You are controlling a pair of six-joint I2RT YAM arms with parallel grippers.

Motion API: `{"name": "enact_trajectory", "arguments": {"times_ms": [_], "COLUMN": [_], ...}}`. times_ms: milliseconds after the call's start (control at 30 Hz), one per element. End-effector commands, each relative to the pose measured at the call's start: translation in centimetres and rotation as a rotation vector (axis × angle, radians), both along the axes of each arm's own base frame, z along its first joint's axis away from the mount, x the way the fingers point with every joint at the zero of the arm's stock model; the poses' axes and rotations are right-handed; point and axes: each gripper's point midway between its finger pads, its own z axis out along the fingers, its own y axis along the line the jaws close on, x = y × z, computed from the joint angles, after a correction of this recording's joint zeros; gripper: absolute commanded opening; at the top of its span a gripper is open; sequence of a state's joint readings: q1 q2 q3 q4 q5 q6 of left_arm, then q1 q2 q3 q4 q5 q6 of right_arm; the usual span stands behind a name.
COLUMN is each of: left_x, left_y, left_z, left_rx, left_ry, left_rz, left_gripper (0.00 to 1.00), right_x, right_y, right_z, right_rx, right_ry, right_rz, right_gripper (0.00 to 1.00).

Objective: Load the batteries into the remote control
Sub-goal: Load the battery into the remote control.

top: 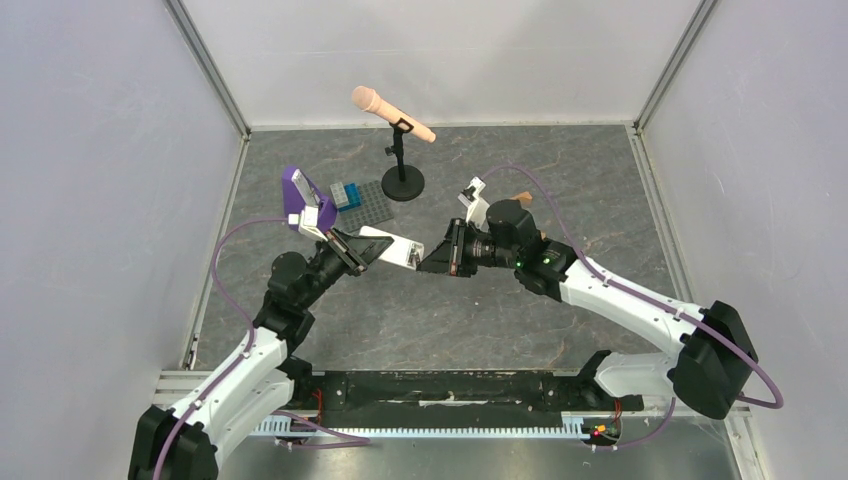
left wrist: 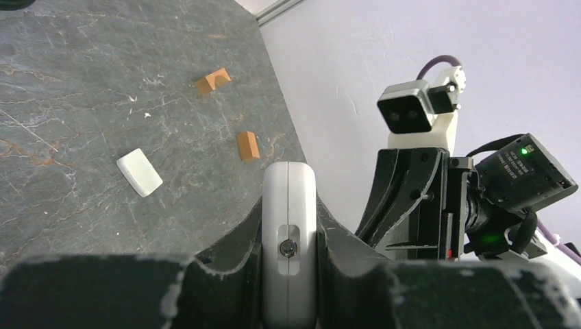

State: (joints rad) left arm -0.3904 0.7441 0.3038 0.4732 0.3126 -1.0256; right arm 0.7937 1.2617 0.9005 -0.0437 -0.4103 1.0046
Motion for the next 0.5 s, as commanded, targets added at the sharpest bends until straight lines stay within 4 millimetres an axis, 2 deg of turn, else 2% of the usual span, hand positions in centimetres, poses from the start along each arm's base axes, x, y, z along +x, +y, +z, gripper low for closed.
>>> {"name": "enact_trajectory", "arguments": {"times_ms": [0, 100, 267, 467], "left_x": [0.4, 0.4, 0.3, 0.0], "left_y": [0.3, 0.4, 0.3, 0.1], "left_z": [2.3, 2.6, 2.5, 2.1], "left_rx": [-0.057, -0.067, -0.068, -0.078], "left_ry": [-0.055, -0.059, -0.059, -0.048], "left_rz": [0.031, 0.032, 0.024, 0.011], "left_gripper": [0.02, 0.02, 0.02, 0.02], "right_x": [0.2, 0.6, 0.8, 1.4], "right_y": [0.1, -0.1, -0.2, 0.0], "right_z": [0.6, 0.7, -0.4, -0.6], "right_rx": [0.063, 0.086, 0.072, 0.069], "right_ry": [0.156, 0.181, 0.234, 0.230], "right_rz": [-0.100, -0.151, -0.192, -0.210], "right_gripper": [0.08, 0.08, 0.08, 0.09]}}
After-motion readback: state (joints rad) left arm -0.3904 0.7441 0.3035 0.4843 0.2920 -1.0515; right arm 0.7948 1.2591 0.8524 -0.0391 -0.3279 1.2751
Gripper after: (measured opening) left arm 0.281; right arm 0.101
